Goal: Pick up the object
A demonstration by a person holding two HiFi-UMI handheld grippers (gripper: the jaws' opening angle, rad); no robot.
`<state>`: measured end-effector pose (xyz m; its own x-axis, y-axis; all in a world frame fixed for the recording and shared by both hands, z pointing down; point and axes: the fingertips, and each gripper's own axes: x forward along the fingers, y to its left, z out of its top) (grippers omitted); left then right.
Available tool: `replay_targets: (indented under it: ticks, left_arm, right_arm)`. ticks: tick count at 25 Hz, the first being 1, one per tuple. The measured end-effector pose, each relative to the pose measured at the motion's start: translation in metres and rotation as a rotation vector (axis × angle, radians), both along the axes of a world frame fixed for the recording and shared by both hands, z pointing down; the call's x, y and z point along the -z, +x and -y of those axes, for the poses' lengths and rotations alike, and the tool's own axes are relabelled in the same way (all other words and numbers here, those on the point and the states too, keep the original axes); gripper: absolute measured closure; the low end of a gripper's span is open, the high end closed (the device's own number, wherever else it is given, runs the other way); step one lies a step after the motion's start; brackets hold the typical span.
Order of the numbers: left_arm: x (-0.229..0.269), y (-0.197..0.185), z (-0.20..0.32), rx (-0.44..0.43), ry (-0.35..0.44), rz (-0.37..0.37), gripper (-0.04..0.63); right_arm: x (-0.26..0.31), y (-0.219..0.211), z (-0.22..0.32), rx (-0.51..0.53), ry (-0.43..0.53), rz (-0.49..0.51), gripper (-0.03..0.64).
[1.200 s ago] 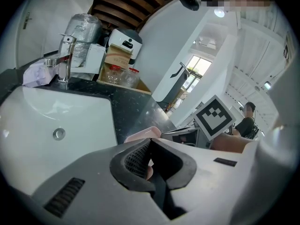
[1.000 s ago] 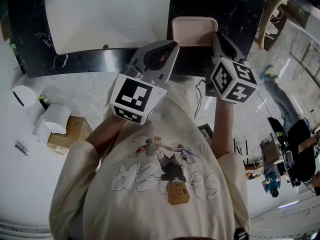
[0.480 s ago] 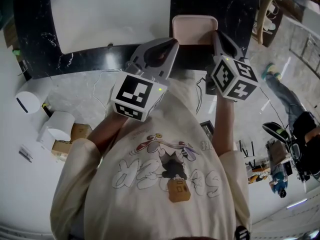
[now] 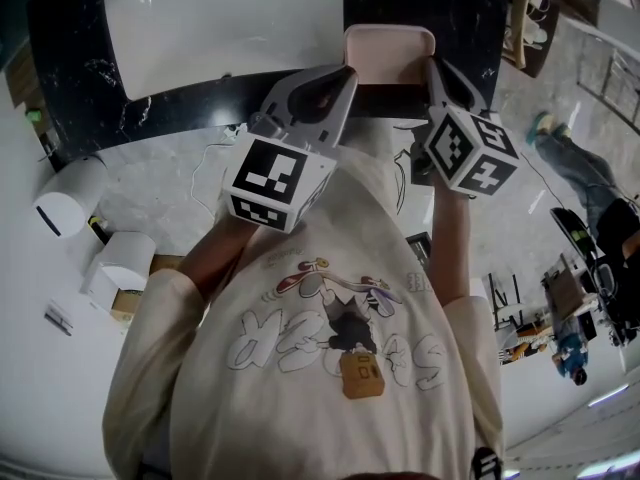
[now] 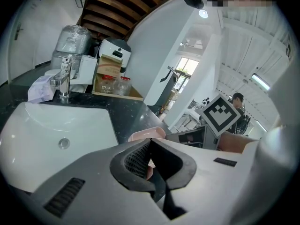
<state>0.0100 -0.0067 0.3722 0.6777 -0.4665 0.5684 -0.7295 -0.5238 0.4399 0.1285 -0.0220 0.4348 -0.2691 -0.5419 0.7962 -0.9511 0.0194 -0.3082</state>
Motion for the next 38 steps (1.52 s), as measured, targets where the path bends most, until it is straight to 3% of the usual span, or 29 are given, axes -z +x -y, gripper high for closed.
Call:
replay_targets:
  ticks: [15,29,38]
  left_arm:
    - [0.02,-0.022,-0.031,-0.038,0.048,-0.02,0.581]
    - [0.057,-0.038,-0.039,-0.057,0.123,-0.039,0.581]
    - [0.078,-0.032,-0.039,-0.099,0.18,-0.044,0.581]
  right_arm:
    - [0.034,-0.014,-0.036,-0.05,0.06,-0.035,0.586]
    - [0.078,-0.022,-0.062,-0.124,0.122,-0.004,0.586]
    - [0.089,-0.049,-0.079,-0.037,0.11,0.051,0.586]
